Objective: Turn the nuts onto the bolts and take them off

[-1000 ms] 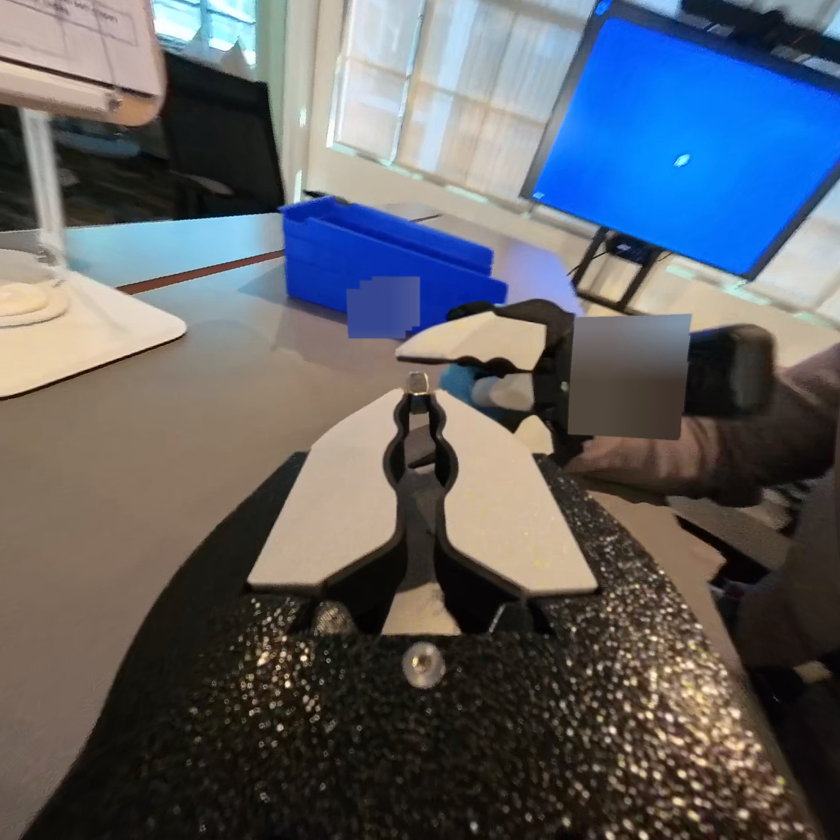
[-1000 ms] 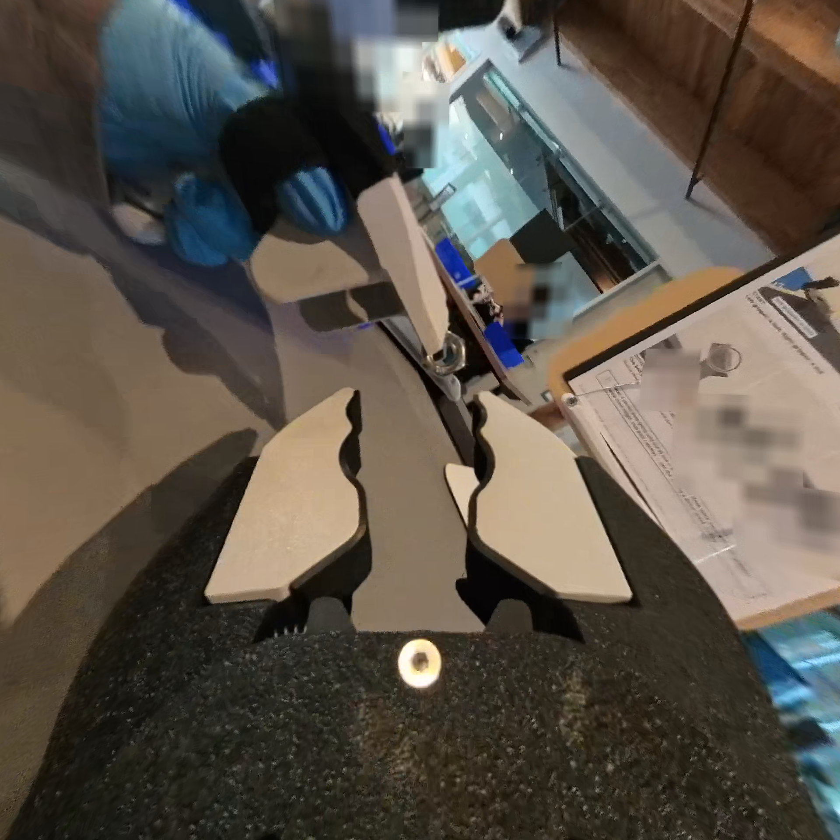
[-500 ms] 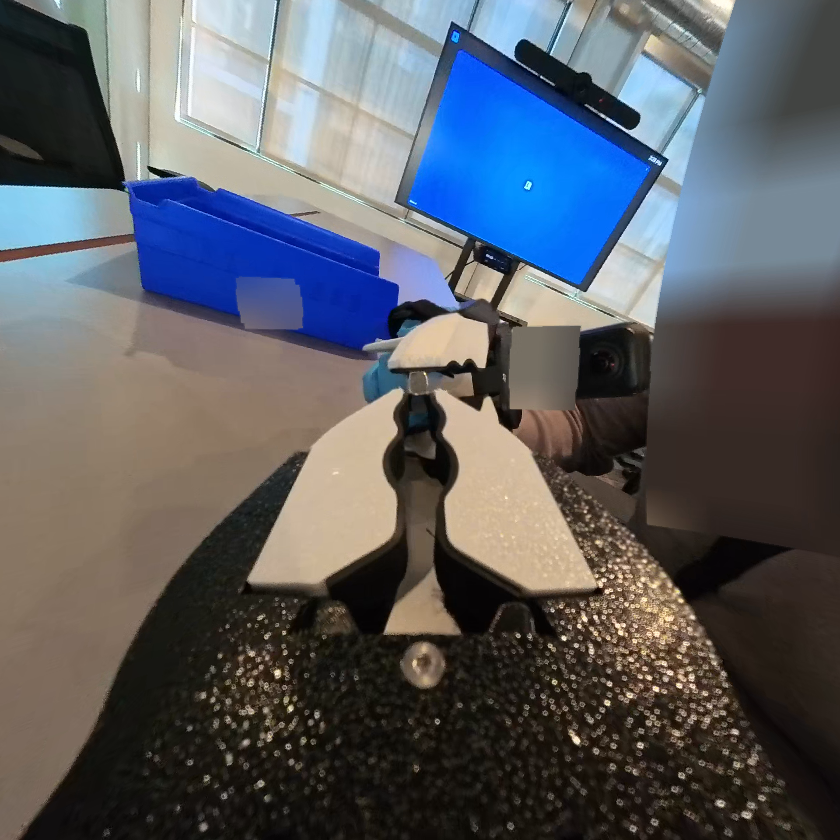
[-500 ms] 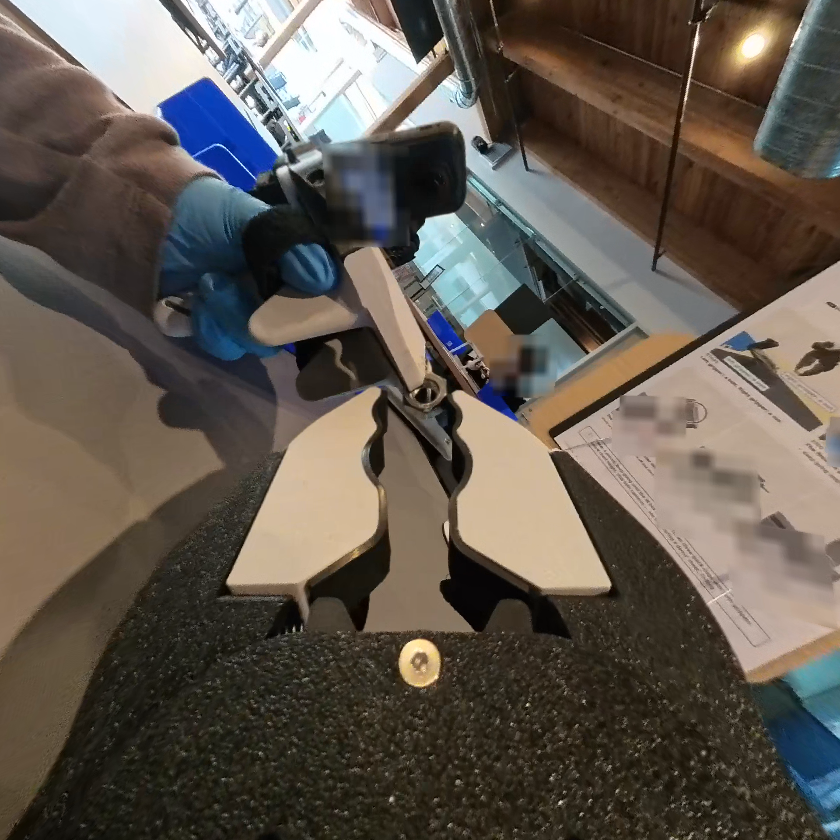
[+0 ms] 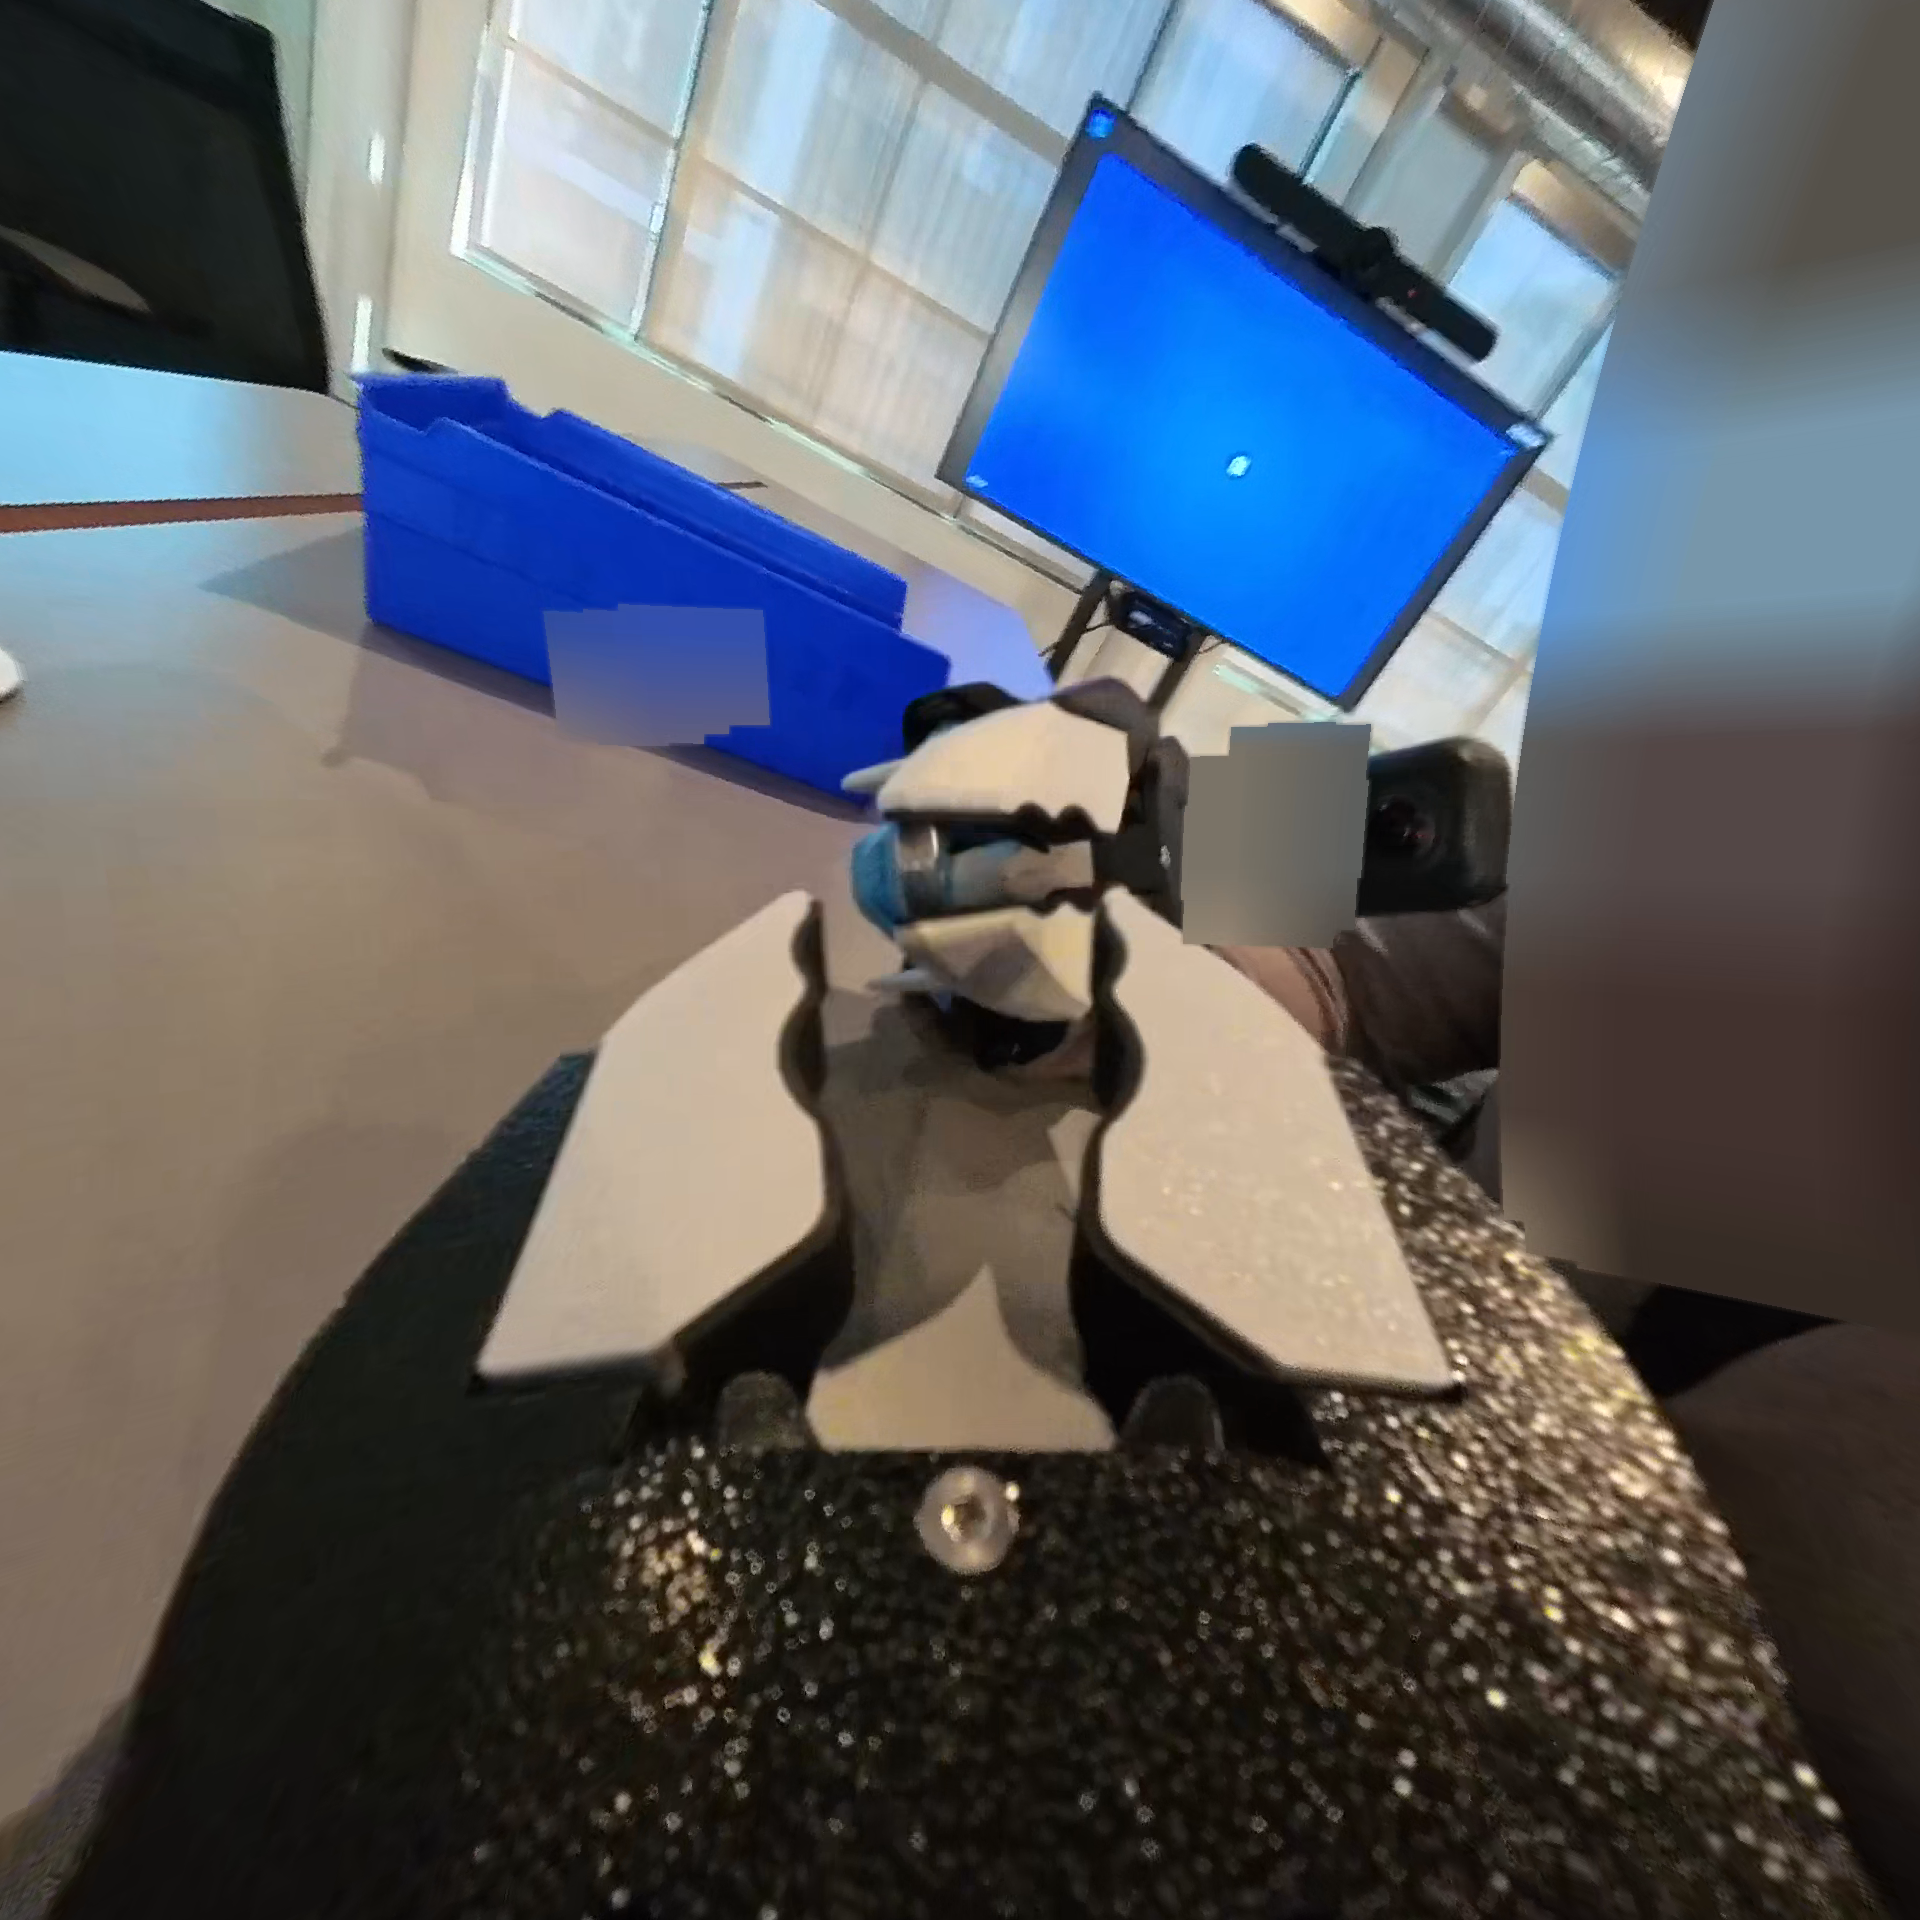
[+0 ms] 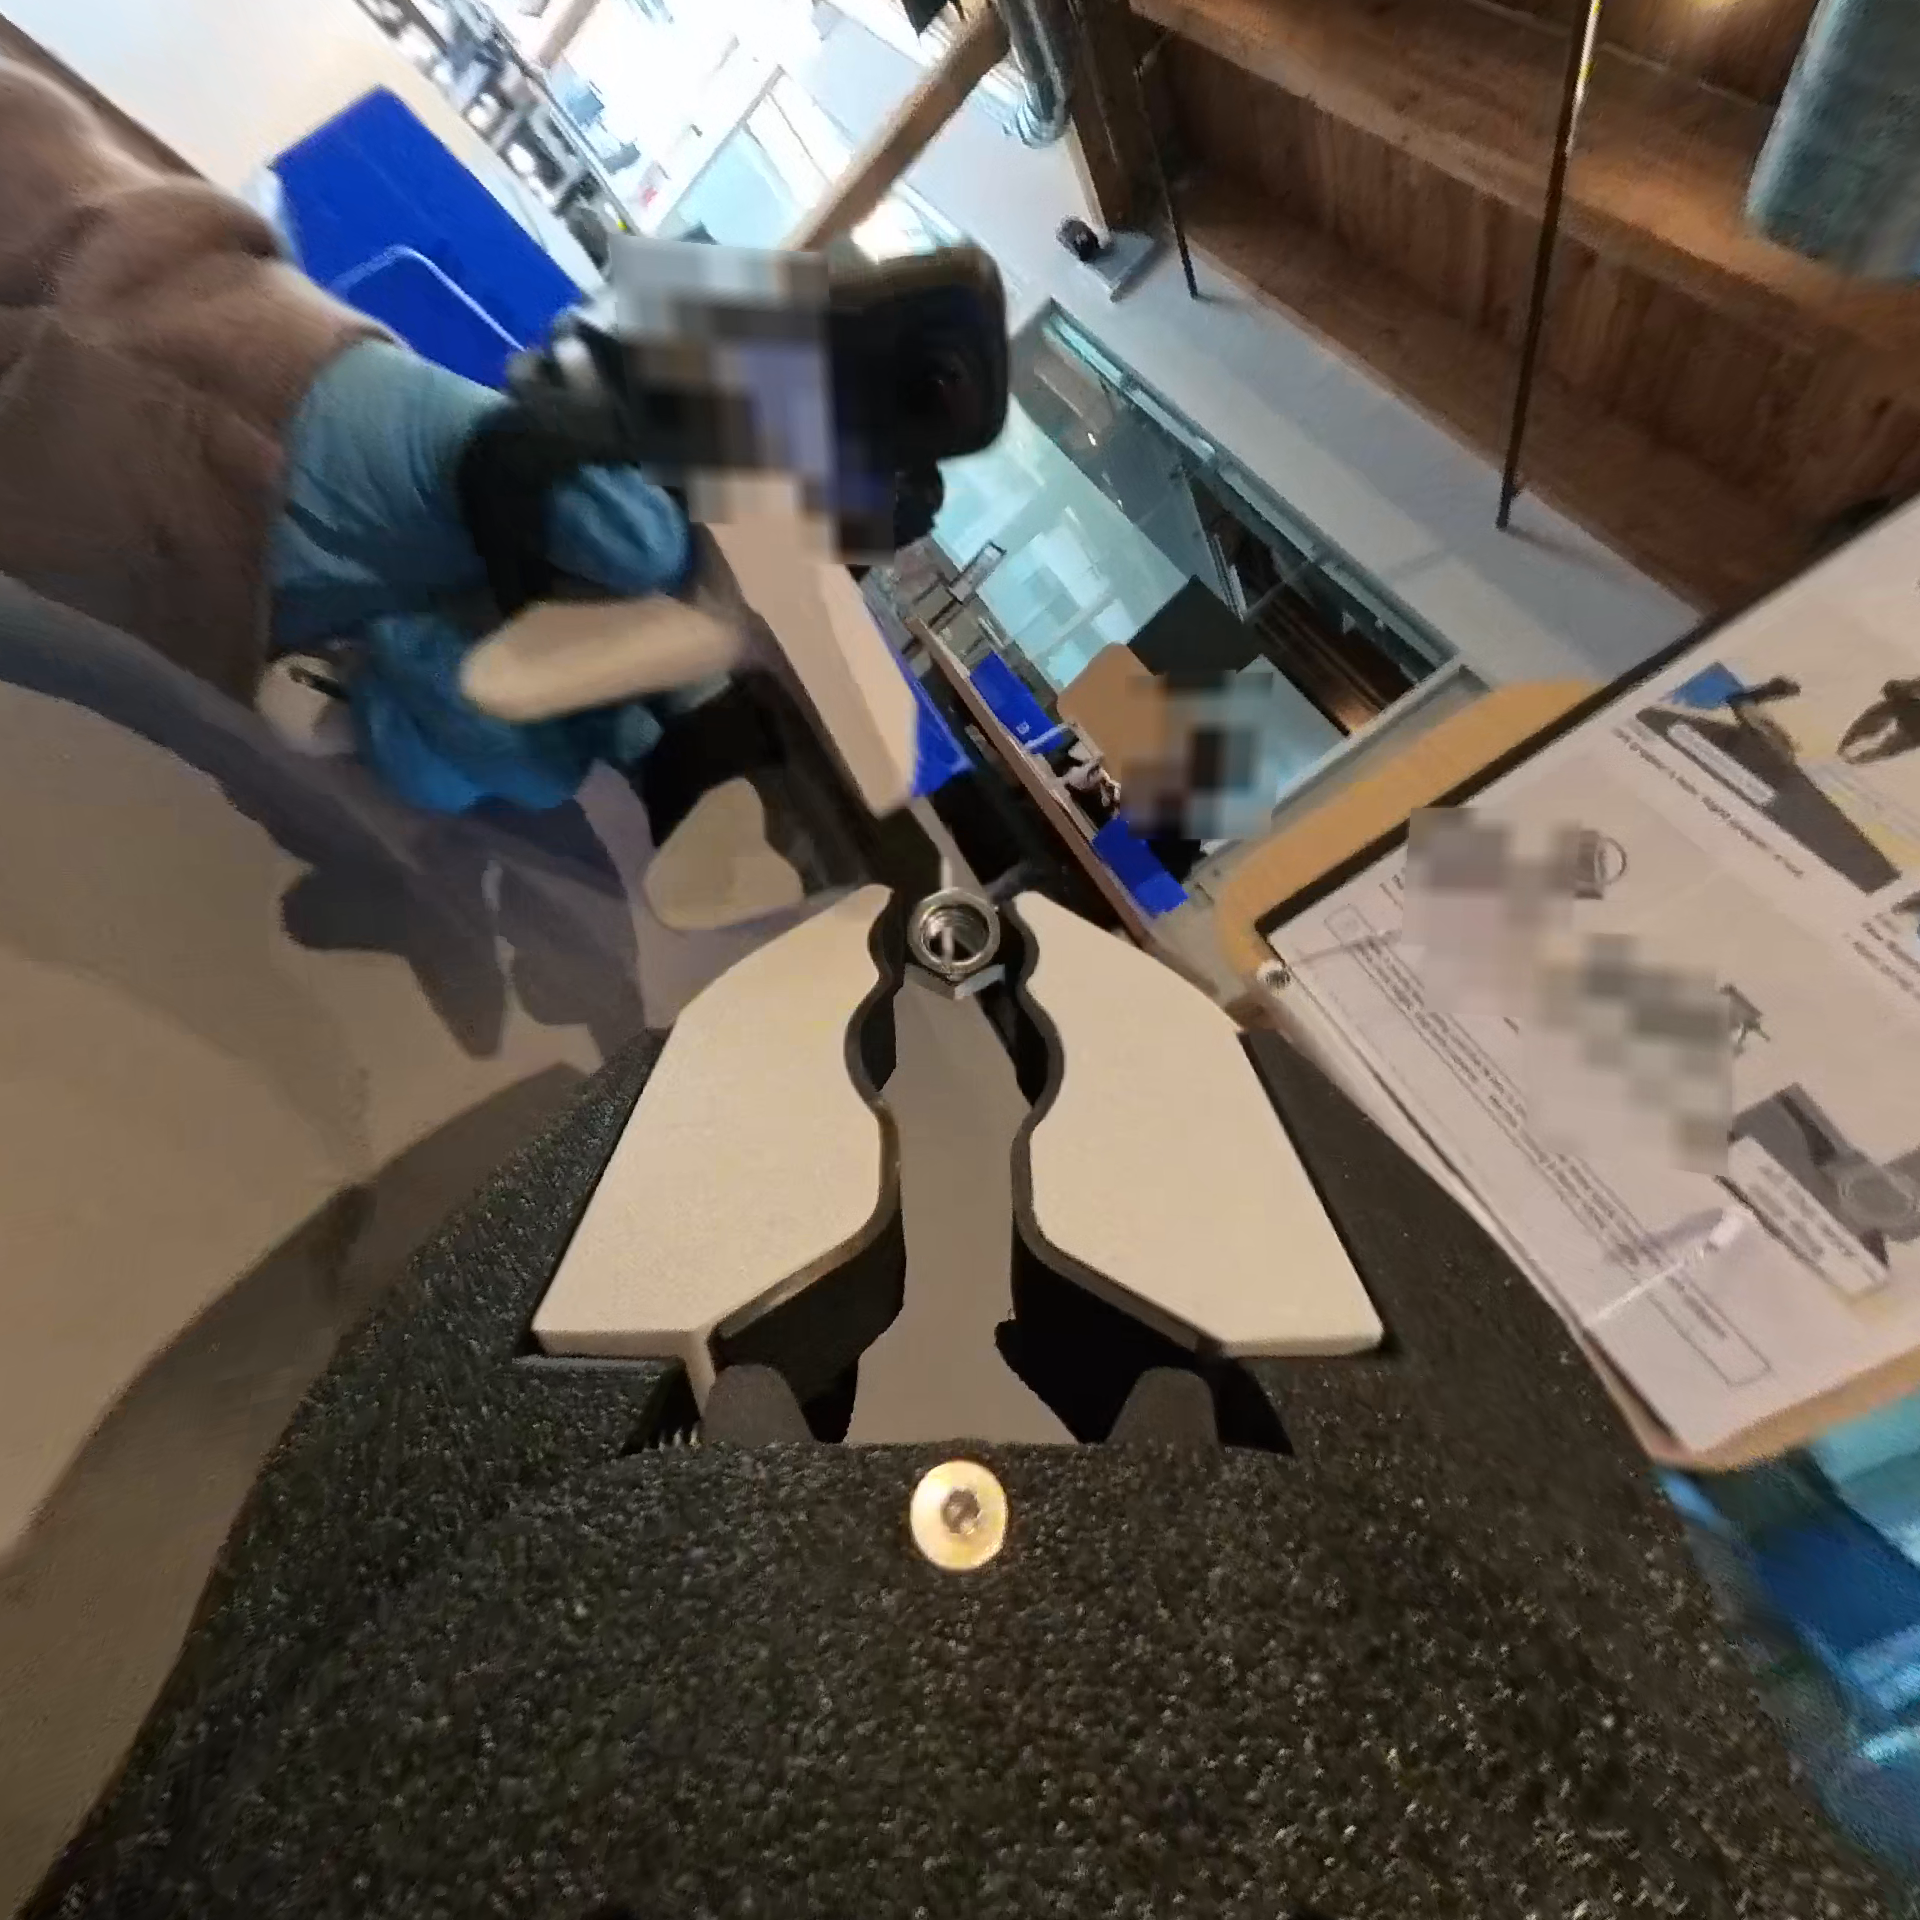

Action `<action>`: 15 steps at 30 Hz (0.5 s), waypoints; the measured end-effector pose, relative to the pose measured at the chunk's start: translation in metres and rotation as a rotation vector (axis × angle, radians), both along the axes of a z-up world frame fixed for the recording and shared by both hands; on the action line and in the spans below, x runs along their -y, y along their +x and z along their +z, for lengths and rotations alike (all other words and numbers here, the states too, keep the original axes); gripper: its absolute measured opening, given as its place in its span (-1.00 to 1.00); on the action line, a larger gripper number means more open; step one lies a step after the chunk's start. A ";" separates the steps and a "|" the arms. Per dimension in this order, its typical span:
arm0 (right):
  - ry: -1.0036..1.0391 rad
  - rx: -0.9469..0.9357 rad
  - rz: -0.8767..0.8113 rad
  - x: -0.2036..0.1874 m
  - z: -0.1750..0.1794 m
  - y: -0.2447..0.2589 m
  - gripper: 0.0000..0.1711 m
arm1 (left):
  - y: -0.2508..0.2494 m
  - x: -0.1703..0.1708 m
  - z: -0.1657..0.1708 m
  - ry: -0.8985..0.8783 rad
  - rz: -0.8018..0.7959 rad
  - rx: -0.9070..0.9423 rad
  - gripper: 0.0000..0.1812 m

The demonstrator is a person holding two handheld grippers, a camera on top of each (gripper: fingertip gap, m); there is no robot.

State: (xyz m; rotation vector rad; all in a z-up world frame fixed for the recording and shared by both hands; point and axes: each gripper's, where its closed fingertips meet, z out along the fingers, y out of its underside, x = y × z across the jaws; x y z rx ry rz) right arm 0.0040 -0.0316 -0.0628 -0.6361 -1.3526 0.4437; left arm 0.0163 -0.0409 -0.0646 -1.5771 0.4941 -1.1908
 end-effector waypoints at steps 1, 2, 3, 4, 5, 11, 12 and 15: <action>-0.039 -0.007 -0.020 -0.008 0.001 0.001 -0.80 | -0.003 -0.003 -0.003 -0.006 0.033 -0.031 -0.39; -0.088 -0.017 -0.041 -0.017 0.001 0.003 -0.80 | -0.007 -0.007 -0.007 -0.007 0.072 -0.074 -0.34; -0.143 -0.029 -0.061 -0.027 0.002 0.005 -0.80 | -0.011 -0.010 -0.011 -0.006 0.113 -0.124 -0.34; -0.198 -0.040 -0.075 -0.036 0.002 0.007 -0.80 | -0.016 -0.014 -0.016 -0.007 0.157 -0.186 -0.35; -0.252 -0.047 -0.079 -0.043 0.002 0.009 -0.80 | -0.021 -0.017 -0.023 -0.012 0.201 -0.258 -0.37; -0.495 -0.066 -0.010 -0.058 -0.002 0.013 -0.80 | -0.037 -0.025 -0.072 -0.092 0.309 -0.676 -0.41; -0.521 -0.058 0.009 -0.057 -0.003 0.012 -0.80 | -0.033 -0.024 -0.079 -0.107 0.284 -0.703 -0.39; -0.590 -0.029 0.065 -0.052 -0.008 0.008 -0.80 | -0.025 -0.024 -0.098 -0.131 0.242 -0.774 -0.38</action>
